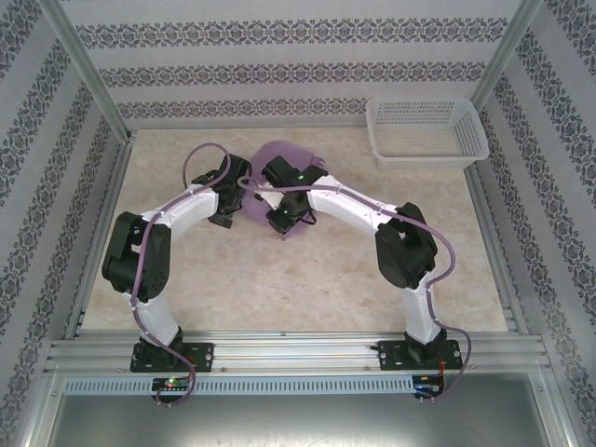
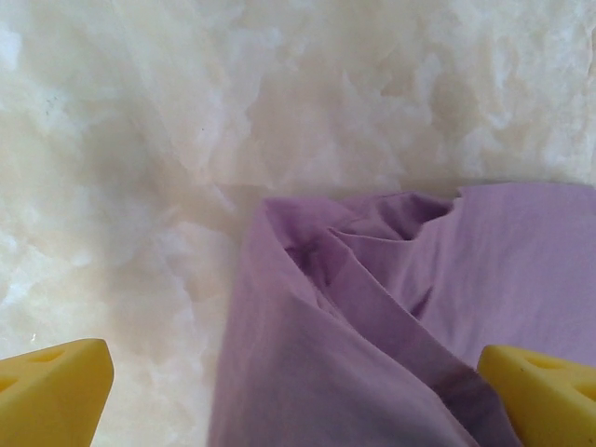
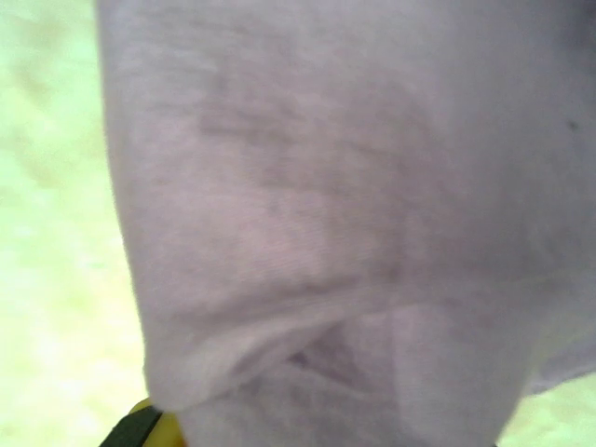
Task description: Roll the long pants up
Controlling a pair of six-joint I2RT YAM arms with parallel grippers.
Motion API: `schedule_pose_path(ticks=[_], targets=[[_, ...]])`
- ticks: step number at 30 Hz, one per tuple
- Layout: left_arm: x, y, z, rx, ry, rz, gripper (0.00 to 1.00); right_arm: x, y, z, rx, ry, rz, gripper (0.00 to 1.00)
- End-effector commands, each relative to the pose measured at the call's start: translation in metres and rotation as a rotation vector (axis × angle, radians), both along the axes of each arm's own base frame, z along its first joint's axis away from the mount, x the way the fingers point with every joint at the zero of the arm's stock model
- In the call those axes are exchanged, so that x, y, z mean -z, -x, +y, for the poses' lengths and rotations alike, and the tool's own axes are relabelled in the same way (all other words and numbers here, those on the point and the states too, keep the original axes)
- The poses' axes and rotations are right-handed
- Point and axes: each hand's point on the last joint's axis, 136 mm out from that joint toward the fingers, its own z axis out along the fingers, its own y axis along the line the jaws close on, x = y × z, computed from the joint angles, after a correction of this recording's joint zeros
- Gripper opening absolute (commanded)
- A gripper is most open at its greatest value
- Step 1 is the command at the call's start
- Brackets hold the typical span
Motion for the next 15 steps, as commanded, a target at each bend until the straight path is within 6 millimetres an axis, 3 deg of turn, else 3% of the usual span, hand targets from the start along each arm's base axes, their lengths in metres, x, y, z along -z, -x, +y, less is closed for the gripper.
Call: schedule_pose_path(ticks=[1,5,7,8,9,10,11,12,14,15], targets=[[-0.005,-0.001,-0.004,0.012,0.015,-0.015,1.0,-0.025,0.028,0.021,-0.003,-0.193,0.262,0.0],[-0.004,-0.005,-0.004,0.016,-0.004,-0.011,1.0,-0.037,0.046,0.032,-0.022,-0.335,0.448,0.0],[-0.002,-0.007,-0.004,0.02,-0.015,0.0,1.0,-0.035,0.05,0.028,-0.026,-0.334,0.475,0.0],[0.0,-0.009,-0.005,0.026,-0.018,0.003,0.95,-0.03,0.052,0.024,-0.022,-0.316,0.479,0.0],[0.003,-0.011,-0.006,0.033,-0.017,0.002,0.8,-0.026,0.054,0.019,-0.02,-0.291,0.481,0.0],[0.005,-0.013,-0.007,0.039,-0.015,0.004,0.48,-0.021,0.054,0.014,-0.015,-0.266,0.477,0.0],[0.009,-0.013,-0.009,0.043,-0.016,0.017,0.12,-0.014,0.055,0.008,-0.006,-0.227,0.468,0.17],[0.011,-0.014,-0.009,0.048,-0.017,0.03,0.0,-0.007,0.053,-0.001,0.01,-0.181,0.444,0.46],[0.016,-0.016,-0.013,0.07,-0.015,0.044,0.0,0.002,0.047,-0.018,0.041,-0.071,0.34,0.75],[0.019,-0.016,-0.014,0.073,-0.012,0.053,0.0,0.002,0.043,-0.026,0.054,-0.018,0.275,0.81]])
